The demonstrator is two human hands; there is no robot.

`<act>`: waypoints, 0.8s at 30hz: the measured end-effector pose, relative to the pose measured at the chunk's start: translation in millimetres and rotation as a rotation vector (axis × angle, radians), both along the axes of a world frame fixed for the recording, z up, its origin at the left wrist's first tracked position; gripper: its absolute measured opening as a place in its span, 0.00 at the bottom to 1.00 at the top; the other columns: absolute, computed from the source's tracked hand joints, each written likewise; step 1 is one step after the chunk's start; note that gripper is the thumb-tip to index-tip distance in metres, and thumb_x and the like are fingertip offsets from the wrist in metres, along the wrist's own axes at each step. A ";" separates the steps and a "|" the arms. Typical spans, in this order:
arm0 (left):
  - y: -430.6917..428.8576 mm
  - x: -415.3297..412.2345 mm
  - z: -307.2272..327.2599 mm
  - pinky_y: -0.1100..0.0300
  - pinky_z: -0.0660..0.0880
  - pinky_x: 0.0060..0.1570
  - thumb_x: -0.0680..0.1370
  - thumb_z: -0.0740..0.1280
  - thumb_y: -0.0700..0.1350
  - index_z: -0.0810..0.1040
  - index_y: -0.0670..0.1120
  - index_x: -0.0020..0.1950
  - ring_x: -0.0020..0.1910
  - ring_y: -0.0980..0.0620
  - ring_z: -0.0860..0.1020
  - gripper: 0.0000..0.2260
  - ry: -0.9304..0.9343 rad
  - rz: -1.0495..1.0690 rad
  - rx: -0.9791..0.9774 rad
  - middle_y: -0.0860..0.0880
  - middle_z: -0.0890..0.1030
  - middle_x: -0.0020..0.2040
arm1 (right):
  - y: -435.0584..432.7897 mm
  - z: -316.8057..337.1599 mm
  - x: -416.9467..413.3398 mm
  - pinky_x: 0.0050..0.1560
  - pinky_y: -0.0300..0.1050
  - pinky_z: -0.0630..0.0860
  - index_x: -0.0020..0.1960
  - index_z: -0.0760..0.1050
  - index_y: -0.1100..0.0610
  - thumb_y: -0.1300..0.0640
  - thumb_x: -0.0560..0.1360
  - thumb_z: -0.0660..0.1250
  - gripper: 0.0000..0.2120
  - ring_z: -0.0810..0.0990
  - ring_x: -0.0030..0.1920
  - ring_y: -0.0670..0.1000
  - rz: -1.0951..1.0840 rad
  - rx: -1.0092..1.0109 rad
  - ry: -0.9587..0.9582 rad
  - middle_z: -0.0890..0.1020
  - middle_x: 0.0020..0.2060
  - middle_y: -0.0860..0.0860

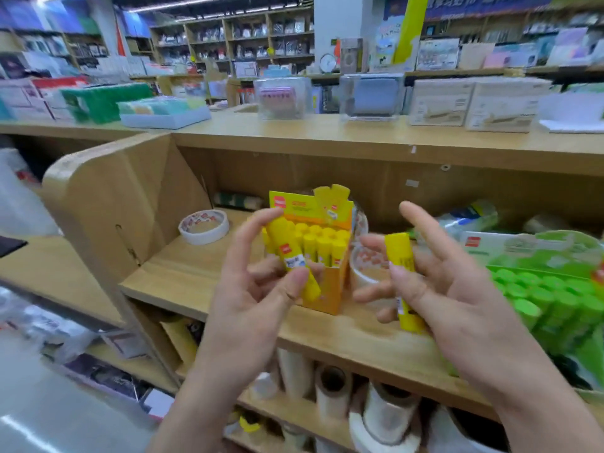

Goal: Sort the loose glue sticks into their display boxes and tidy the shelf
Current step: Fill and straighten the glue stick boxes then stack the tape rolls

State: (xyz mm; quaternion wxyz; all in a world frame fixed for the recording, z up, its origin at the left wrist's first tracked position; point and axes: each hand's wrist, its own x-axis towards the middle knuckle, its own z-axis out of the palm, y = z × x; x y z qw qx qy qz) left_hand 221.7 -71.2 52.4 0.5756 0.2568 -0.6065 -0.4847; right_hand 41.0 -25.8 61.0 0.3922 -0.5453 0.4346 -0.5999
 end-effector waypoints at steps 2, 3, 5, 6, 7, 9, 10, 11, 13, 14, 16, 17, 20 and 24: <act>-24.6 22.7 4.0 0.62 0.79 0.41 0.72 0.67 0.35 0.71 0.53 0.62 0.43 0.49 0.84 0.22 0.037 0.066 0.014 0.43 0.85 0.42 | -12.9 2.3 14.3 0.27 0.38 0.73 0.70 0.64 0.43 0.59 0.73 0.66 0.28 0.83 0.33 0.49 -0.127 -0.016 0.073 0.85 0.46 0.47; -36.7 32.2 4.6 0.62 0.79 0.42 0.72 0.67 0.34 0.73 0.53 0.60 0.43 0.50 0.84 0.21 0.038 0.091 0.013 0.44 0.85 0.41 | -19.5 0.3 18.0 0.27 0.34 0.72 0.67 0.70 0.46 0.60 0.73 0.67 0.23 0.80 0.29 0.45 -0.224 -0.046 0.163 0.85 0.39 0.47; -59.1 46.4 1.7 0.62 0.79 0.43 0.72 0.68 0.34 0.75 0.53 0.58 0.44 0.50 0.84 0.19 0.012 0.122 0.009 0.47 0.85 0.40 | -31.4 -4.9 21.7 0.31 0.28 0.70 0.56 0.80 0.49 0.59 0.74 0.70 0.12 0.77 0.29 0.42 -0.367 -0.101 0.331 0.82 0.29 0.47; -69.0 51.1 -0.9 0.62 0.79 0.43 0.72 0.69 0.35 0.75 0.54 0.57 0.45 0.50 0.84 0.19 -0.007 0.132 0.008 0.48 0.85 0.40 | -36.1 -6.7 24.0 0.34 0.27 0.70 0.52 0.82 0.48 0.57 0.74 0.70 0.09 0.77 0.31 0.42 -0.391 -0.104 0.369 0.81 0.30 0.46; -77.7 54.3 -3.8 0.61 0.79 0.44 0.71 0.70 0.36 0.76 0.55 0.57 0.46 0.50 0.84 0.19 -0.024 0.142 0.010 0.49 0.85 0.41 | -39.0 -7.6 26.1 0.37 0.27 0.70 0.51 0.82 0.46 0.55 0.75 0.71 0.06 0.78 0.36 0.41 -0.404 -0.095 0.407 0.81 0.33 0.43; -92.4 57.2 -10.3 0.60 0.80 0.45 0.70 0.72 0.38 0.77 0.57 0.56 0.46 0.50 0.83 0.19 -0.049 0.156 0.013 0.49 0.85 0.43 | -43.2 -7.7 31.3 0.45 0.27 0.70 0.50 0.81 0.44 0.50 0.73 0.69 0.07 0.80 0.47 0.42 -0.418 -0.067 0.484 0.83 0.43 0.40; -98.3 57.7 -13.8 0.60 0.80 0.45 0.70 0.72 0.38 0.78 0.57 0.56 0.46 0.51 0.83 0.19 -0.073 0.164 0.004 0.51 0.85 0.43 | -44.3 -7.6 33.7 0.46 0.27 0.71 0.50 0.81 0.44 0.49 0.72 0.70 0.07 0.80 0.49 0.43 -0.416 -0.058 0.476 0.83 0.46 0.41; -103.7 57.8 -16.9 0.60 0.80 0.46 0.70 0.73 0.37 0.79 0.56 0.55 0.45 0.52 0.82 0.19 -0.108 0.173 -0.010 0.53 0.84 0.43 | -45.0 -6.8 36.2 0.44 0.28 0.73 0.50 0.81 0.44 0.50 0.71 0.73 0.07 0.80 0.49 0.44 -0.412 -0.055 0.436 0.83 0.46 0.42; -111.7 55.9 -22.9 0.62 0.79 0.45 0.70 0.74 0.35 0.80 0.54 0.54 0.45 0.54 0.82 0.19 -0.175 0.177 -0.026 0.56 0.83 0.43 | -46.7 -6.3 39.5 0.39 0.32 0.76 0.46 0.80 0.47 0.55 0.68 0.75 0.08 0.81 0.43 0.45 -0.407 -0.068 0.345 0.83 0.42 0.45; -113.8 54.2 -25.8 0.63 0.79 0.45 0.70 0.74 0.34 0.80 0.53 0.54 0.44 0.55 0.82 0.18 -0.197 0.170 -0.032 0.55 0.83 0.43 | -48.1 -6.5 40.5 0.38 0.34 0.77 0.44 0.80 0.48 0.57 0.67 0.75 0.09 0.81 0.40 0.46 -0.402 -0.072 0.306 0.83 0.41 0.47; -114.3 51.2 -29.5 0.66 0.78 0.43 0.70 0.74 0.33 0.80 0.54 0.52 0.45 0.57 0.81 0.18 -0.239 0.150 -0.060 0.56 0.83 0.44 | -52.1 -7.8 42.7 0.38 0.38 0.78 0.44 0.79 0.50 0.61 0.66 0.76 0.10 0.81 0.38 0.52 -0.369 -0.079 0.226 0.82 0.39 0.51; -114.6 49.9 -30.6 0.67 0.78 0.43 0.70 0.74 0.33 0.80 0.54 0.52 0.46 0.58 0.81 0.19 -0.261 0.136 -0.074 0.56 0.83 0.45 | -54.9 -8.8 43.7 0.38 0.40 0.79 0.44 0.79 0.50 0.61 0.66 0.77 0.12 0.80 0.38 0.56 -0.352 -0.078 0.193 0.82 0.38 0.53; -119.5 49.2 -34.2 0.68 0.78 0.44 0.70 0.74 0.32 0.80 0.52 0.53 0.49 0.58 0.80 0.18 -0.301 0.108 -0.089 0.53 0.82 0.47 | -62.8 -11.1 46.8 0.37 0.40 0.77 0.45 0.79 0.51 0.65 0.66 0.77 0.13 0.77 0.35 0.52 -0.303 -0.081 0.140 0.82 0.39 0.53; -126.9 50.1 -41.2 0.64 0.79 0.46 0.68 0.75 0.33 0.81 0.50 0.53 0.50 0.53 0.80 0.18 -0.345 0.125 -0.141 0.48 0.80 0.49 | -68.5 -14.1 48.3 0.42 0.46 0.80 0.47 0.79 0.52 0.70 0.66 0.75 0.17 0.80 0.40 0.57 -0.287 -0.084 0.113 0.84 0.43 0.51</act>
